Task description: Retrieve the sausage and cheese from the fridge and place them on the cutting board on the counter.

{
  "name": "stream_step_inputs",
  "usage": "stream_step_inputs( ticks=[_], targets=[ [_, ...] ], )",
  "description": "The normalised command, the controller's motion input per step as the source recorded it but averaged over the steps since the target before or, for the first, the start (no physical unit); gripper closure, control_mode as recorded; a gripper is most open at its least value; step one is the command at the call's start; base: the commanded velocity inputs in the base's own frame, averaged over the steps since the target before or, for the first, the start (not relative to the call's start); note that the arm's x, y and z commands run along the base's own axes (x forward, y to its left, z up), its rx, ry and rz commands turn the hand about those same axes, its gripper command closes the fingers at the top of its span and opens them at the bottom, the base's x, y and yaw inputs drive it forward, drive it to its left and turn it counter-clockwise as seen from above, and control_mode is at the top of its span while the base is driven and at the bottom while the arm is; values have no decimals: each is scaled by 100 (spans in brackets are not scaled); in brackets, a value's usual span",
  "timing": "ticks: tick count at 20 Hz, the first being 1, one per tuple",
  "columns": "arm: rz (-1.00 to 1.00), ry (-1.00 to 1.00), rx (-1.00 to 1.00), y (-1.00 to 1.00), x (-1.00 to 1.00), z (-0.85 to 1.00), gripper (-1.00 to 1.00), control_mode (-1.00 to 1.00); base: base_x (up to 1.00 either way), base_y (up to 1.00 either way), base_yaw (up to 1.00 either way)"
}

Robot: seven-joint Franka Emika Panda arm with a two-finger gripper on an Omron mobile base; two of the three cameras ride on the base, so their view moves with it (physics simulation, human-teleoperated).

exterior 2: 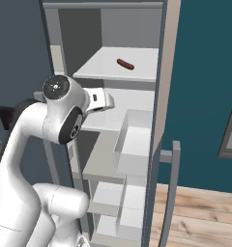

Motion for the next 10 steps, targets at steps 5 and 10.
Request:
stream_step_inputs(
  ticks=[5, 10],
  targets=[
    [-8, -3, 3, -4, 23, 64, -100, -100, 0, 0, 0],
    [-12, 0, 3, -6, 26, 63, -100, -100, 0, 0, 0]
  ],
)
